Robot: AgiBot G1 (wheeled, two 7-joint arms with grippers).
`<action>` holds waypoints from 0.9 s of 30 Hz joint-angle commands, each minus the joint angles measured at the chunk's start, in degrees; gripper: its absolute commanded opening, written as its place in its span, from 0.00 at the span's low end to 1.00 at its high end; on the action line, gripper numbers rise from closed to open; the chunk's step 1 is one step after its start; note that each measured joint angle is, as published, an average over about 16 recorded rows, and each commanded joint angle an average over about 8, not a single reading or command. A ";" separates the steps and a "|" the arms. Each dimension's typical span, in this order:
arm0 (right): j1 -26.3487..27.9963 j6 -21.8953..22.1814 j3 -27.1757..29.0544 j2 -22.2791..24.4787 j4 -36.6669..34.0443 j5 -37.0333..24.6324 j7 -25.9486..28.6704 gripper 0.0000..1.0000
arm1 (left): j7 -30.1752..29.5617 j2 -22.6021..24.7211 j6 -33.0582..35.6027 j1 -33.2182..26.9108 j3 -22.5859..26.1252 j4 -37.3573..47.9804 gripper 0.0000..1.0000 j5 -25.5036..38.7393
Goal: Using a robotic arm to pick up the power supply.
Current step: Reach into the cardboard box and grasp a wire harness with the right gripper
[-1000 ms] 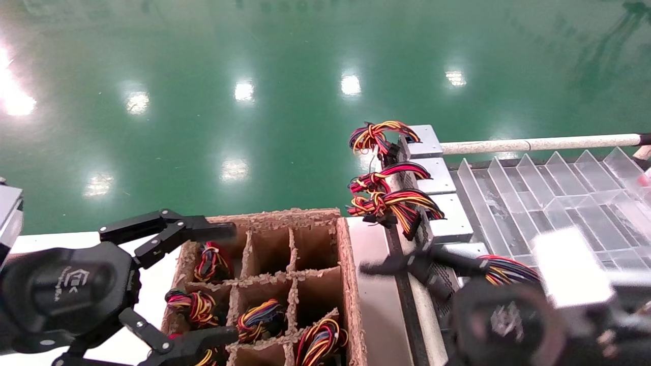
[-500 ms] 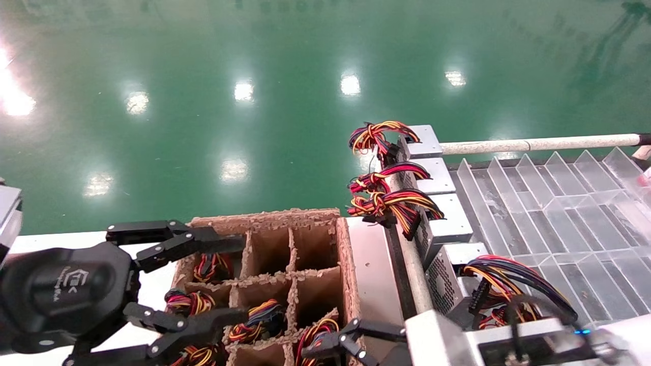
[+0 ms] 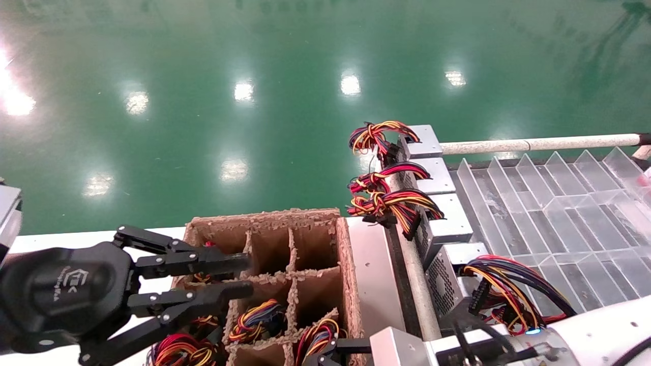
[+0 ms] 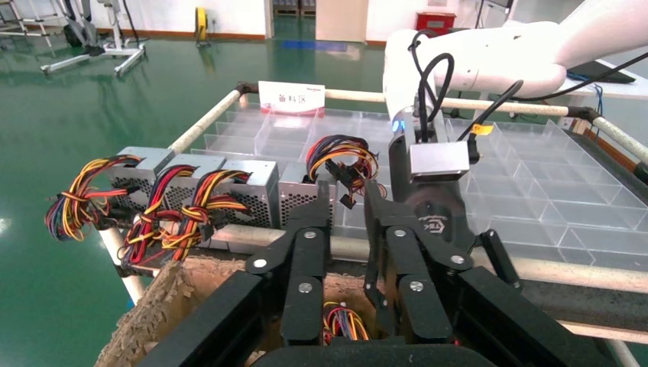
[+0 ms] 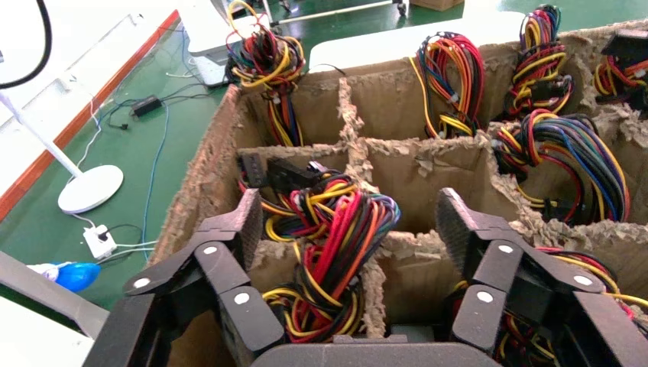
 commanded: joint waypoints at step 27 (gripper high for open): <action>3.05 -0.55 -4.75 0.58 -2.52 1.00 -3.14 0.00 | 0.00 0.00 0.00 0.00 0.00 0.00 0.00 0.00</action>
